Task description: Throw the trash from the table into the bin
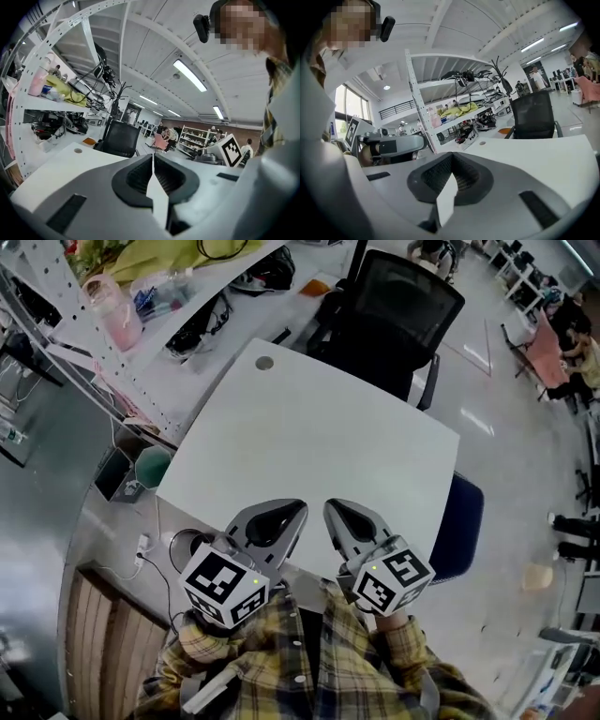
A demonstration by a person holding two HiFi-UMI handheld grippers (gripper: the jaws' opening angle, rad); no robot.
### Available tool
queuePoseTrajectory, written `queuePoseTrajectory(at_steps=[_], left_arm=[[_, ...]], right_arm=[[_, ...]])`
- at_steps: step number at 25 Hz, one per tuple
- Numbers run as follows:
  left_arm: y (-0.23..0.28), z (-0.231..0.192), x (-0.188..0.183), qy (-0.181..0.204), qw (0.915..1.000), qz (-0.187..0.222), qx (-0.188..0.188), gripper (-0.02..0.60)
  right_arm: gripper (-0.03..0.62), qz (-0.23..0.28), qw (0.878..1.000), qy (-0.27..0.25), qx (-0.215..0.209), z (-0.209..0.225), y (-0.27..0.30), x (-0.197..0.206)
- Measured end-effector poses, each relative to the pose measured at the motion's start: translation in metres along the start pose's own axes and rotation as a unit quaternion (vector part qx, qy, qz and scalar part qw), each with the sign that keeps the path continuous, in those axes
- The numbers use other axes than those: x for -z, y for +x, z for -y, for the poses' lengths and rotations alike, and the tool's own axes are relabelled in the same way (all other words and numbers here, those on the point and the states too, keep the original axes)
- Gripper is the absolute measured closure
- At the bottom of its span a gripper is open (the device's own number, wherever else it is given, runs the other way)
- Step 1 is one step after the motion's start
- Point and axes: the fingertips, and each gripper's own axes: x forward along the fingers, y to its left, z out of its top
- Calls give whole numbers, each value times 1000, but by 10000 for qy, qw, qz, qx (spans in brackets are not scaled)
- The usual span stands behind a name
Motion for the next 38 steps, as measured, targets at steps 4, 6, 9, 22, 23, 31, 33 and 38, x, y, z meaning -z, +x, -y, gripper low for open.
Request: queuePoseTrajectory(at_steps=[4,6,9,22,23,31,33,38], left_arm=[[6,5,-6,43,9995,-110,289,561],[8,4,-9,58,9991,-131,409,561],[8,2,-11,74,9985,-156,517,561],[7,2,-16,133,9969,-163,754,561],[6,3,-17,140,9969,-157,755,561],[3,9,-21,147,9969,-108,759,561],[2,9,-21,136,9969,-117,763,561],[3,10,-19,144,9968,-124,781,561]], right_arm=[[595,176,9996,56,204,1,-7,-12],[595,265,9992,62,305,-1,-8,-17],[595,313,9986,32,419,-2,-6,-18],[595,295,9978,-171,562,-10,-6,-20],[595,303,9979,-171,554,-10,-7,-20],[595,297,9980,-204,524,-14,-12,-24],[595,282,9982,-189,500,-15,-12,-23],[595,253,9982,-227,498,-16,-12,-24]])
